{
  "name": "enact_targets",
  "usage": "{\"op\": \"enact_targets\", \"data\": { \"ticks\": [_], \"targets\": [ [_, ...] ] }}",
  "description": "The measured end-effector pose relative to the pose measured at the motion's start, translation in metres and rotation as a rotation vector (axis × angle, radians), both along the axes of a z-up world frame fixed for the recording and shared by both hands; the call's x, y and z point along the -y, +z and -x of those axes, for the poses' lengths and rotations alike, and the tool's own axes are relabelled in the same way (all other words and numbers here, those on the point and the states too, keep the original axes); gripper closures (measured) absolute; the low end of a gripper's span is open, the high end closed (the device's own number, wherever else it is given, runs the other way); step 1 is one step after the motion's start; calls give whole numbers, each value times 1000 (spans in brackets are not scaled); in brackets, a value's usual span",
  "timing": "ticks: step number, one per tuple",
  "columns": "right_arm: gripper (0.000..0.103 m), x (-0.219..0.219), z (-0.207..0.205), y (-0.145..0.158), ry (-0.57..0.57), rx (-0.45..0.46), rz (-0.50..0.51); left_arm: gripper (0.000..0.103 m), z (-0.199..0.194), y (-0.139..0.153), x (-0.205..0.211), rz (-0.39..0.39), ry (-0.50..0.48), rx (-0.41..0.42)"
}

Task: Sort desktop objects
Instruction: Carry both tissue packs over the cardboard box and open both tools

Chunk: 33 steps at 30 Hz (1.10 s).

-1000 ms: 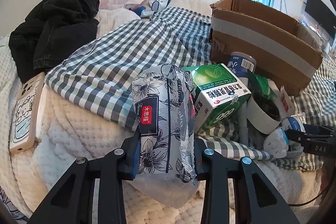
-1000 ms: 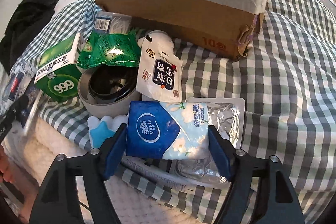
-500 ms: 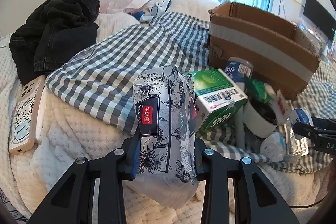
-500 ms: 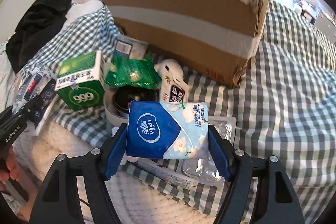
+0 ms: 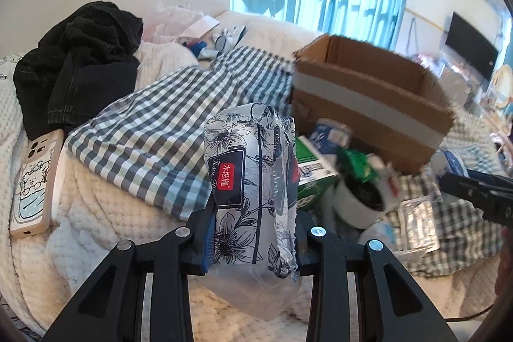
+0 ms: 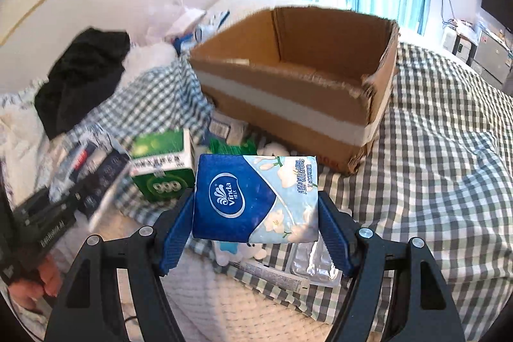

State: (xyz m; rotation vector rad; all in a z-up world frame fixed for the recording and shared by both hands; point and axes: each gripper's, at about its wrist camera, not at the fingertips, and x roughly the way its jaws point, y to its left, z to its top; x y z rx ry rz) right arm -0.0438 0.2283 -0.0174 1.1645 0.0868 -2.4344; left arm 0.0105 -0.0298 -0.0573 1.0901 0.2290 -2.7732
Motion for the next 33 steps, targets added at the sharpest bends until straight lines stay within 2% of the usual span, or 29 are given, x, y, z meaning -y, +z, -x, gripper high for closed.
{"op": "enact_targets", "data": {
  "ticks": [9,15,18,23,25,28,33],
  "targets": [
    [31,-14,-27,46,-38,-70,79,68,-20,33,-27,-29,-90,-77],
    [30,-16,-51,80,-47,-128,114,68,-34,66,-45,-68,-149,-116],
    [30,-19,-59,90,-51,-140,130,68,-43,82,-51,-49,-168,-156],
    [30,-29,-63,94,-56,-134,172,68,-47,96,-55,-52,-200,-188],
    [30,-35,-59,91,-43,-103,223,68,-47,97,-56,-55,-206,-197],
    [30,-47,-50,86,-25,-55,328,68,-39,97,-59,-46,-217,-194],
    [30,-62,-28,75,-47,-42,368,68,-17,93,-62,-48,-229,-191]
  ]
}}
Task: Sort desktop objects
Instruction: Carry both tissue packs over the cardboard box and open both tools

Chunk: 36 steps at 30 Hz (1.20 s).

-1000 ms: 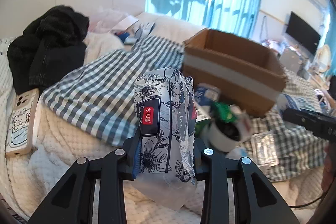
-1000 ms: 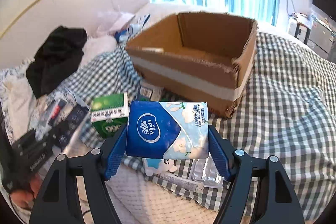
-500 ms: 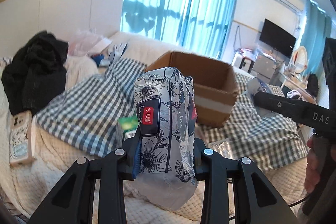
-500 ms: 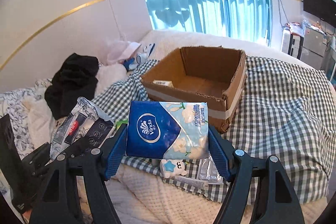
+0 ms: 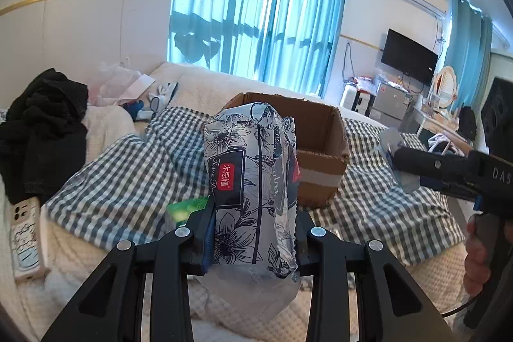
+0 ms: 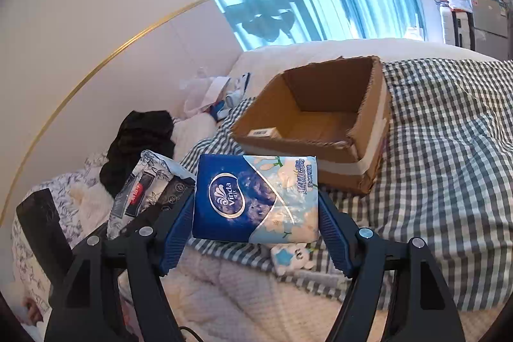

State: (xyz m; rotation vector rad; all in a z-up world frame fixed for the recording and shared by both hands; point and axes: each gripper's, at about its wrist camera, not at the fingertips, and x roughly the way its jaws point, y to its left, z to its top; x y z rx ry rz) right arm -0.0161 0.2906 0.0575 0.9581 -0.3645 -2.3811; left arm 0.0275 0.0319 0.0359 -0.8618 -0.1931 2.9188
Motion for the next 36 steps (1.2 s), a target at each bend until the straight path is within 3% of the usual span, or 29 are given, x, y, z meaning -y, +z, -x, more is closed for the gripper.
{"op": "enact_targets", "data": {
  "ticks": [19,25,32,35,36],
  "targets": [
    [30,18,148,9,-89,-73,-120,68,162,0,-21,-47,1,2],
    [30,31,201,-5,-104,-52,-157,68,211,-7,-32,-18,-21,0],
    [27,31,249,-23,-173,-25,-170,68,268,-33,-36,-59,-9,61],
    [20,25,250,-26,-226,-7,-169,39,277,-39,-38,-39,10,69],
    [20,23,248,-26,-227,-4,-152,22,276,-40,-38,-30,28,69]
  ]
}}
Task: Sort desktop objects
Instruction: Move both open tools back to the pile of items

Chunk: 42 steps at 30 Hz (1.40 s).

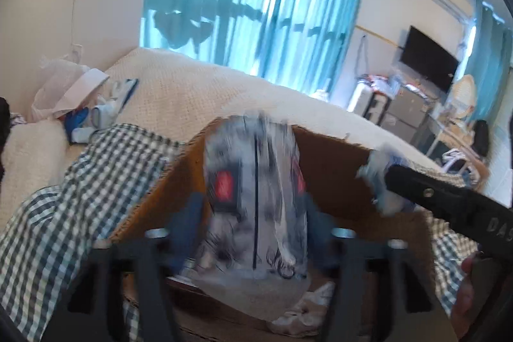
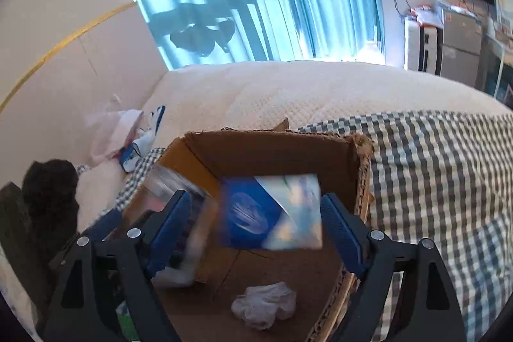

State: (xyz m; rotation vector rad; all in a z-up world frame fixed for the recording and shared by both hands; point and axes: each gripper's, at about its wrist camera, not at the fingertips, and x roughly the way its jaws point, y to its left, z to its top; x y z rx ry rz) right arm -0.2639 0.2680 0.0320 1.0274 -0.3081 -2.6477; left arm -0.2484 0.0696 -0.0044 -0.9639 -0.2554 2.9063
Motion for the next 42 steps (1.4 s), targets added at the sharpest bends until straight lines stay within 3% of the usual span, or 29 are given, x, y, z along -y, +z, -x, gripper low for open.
{"op": "enact_targets", "data": {
  "ticks": [1,7,15,20,24,27,34,38,42],
  "targets": [
    [20,-3,-3,1,-1,5,12,16,-2,0,1,1,12,2],
    [20,-13,-37,28,-4,-15,10,15,-24,12,12,-3,17,17],
    [20,-3,-128,95,40,-111,-68,13,-104,74,30,52,7,-3],
    [20,3,-181,108,64,-148,-94,4,-155,99,44,117,14,-39],
    [20,5,-211,87,77,-125,-101,0,-189,91,56,173,14,-33],
    [20,6,-222,58,88,-93,-93,0,-210,67,66,190,21,0],
    [20,16,-225,-33,115,-1,-144,0,-234,-24,84,81,143,93],
    [20,21,-216,-74,126,59,-193,0,-230,-61,86,40,171,135],
    [23,22,-198,-102,137,119,-173,0,-221,-84,90,13,173,174]
  ]
}}
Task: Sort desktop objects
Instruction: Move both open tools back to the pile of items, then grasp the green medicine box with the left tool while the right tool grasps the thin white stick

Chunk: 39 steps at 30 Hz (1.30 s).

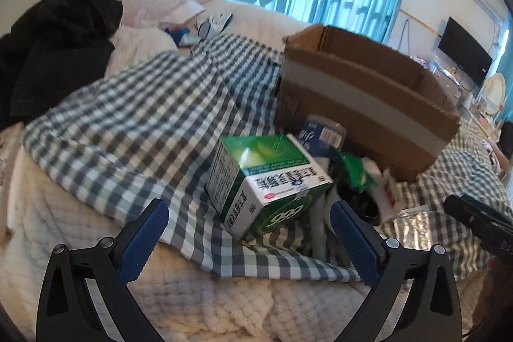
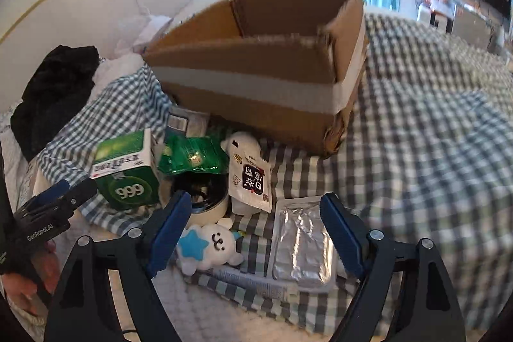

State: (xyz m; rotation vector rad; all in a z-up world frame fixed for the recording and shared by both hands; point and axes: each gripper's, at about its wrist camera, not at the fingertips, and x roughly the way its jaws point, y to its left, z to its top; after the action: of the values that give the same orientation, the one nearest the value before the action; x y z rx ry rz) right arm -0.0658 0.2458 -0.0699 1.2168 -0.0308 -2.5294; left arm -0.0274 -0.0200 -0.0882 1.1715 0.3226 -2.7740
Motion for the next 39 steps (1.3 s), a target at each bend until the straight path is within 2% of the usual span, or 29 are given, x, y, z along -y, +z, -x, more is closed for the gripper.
{"op": "enact_targets", "data": {
  "ticks": [9,11,13,19,22,25,26,27,32,37,39],
  "targets": [
    [36,26,37,-37,49,51,-52,0,24,-23,-14,-9,13,22],
    [42,27,43,-43,47,69,-46,0,30,-25,-22,13,7,26],
    [43,27,48,-48,41,78,-59,0,34,-27,-29,57,9,26],
    [66,13,59,-54,-12,95,-60,0,42,-34,-42,109,-22,30],
    [71,8,60,-56,-25,103,-77,0,43,-37,-47,153,-38,37],
    [79,5,61,-60,-23,128,-51,0,43,-38,-48,165,-59,43],
    [87,4,60,-60,-20,126,-50,0,44,-37,-47,163,-73,44],
    [90,3,59,-59,-18,118,-50,0,44,-36,-46,164,-96,46],
    [98,3,53,-48,-4,85,-27,0,46,-26,-33,195,-181,28],
    [98,13,35,-21,1,5,-34,0,53,-17,-12,188,-269,30],
    [98,17,25,-8,19,-25,-19,0,59,-15,-2,144,-301,29]
  ]
}}
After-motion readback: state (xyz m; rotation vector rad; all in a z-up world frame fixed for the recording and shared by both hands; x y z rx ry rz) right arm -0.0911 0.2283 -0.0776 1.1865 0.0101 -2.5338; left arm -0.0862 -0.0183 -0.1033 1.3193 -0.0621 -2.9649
